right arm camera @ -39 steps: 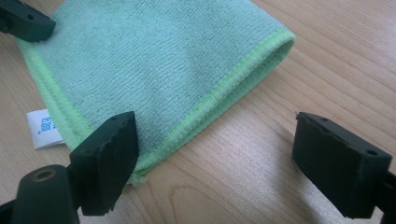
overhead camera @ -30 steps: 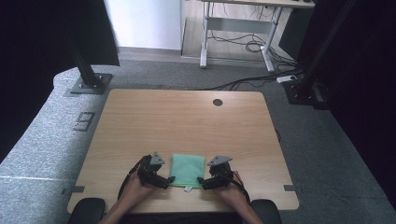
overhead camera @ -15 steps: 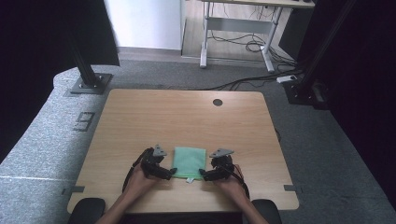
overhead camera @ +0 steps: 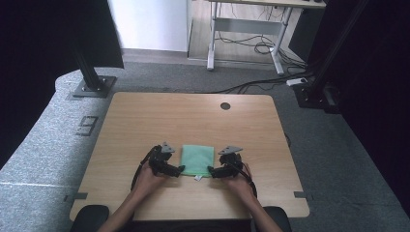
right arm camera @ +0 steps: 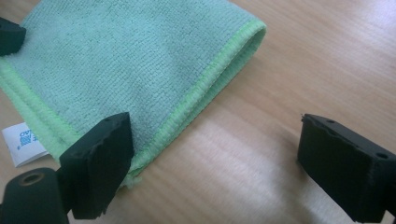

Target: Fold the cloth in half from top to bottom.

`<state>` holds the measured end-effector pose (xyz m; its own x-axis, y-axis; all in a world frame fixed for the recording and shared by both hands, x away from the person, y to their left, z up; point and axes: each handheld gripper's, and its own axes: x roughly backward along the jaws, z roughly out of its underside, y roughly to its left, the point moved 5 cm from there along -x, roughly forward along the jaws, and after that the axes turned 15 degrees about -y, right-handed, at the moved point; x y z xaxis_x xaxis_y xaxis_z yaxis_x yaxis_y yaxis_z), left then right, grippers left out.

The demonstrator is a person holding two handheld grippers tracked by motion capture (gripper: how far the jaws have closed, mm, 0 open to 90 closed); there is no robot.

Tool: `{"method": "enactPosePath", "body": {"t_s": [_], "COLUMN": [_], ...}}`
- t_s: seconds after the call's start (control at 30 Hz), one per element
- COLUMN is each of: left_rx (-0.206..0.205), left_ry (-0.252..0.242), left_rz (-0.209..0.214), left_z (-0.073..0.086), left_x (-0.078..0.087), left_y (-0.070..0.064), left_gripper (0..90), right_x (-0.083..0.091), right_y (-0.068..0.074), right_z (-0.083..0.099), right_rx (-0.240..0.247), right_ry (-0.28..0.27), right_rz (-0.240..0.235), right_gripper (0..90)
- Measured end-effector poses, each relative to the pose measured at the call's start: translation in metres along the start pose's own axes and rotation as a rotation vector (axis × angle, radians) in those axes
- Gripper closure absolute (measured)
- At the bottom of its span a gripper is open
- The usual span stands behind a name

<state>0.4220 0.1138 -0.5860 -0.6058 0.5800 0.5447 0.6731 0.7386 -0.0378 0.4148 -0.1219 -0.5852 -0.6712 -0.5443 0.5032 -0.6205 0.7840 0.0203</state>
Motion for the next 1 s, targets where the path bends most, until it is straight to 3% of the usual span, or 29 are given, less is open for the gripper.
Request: {"method": "enactPosePath", "body": {"t_s": [0.67,1.0], "left_rx": [0.032,0.044], "left_ry": [-0.003,-0.004], "left_rz": [-0.048,-0.050], "left_z": [-0.023,-0.024], "left_x": [-0.032,-0.032], "left_y": [0.039,0.037], "left_gripper": [0.0,1.8], "right_x": [-0.037,-0.041], "right_y": [-0.030,-0.036], "right_z": [-0.023,-0.027], "right_rx": [-0.022,-0.036], "right_ry": [-0.007,0.002], "right_rz": [0.059,0.029], "right_gripper": [10.9,13.2]}}
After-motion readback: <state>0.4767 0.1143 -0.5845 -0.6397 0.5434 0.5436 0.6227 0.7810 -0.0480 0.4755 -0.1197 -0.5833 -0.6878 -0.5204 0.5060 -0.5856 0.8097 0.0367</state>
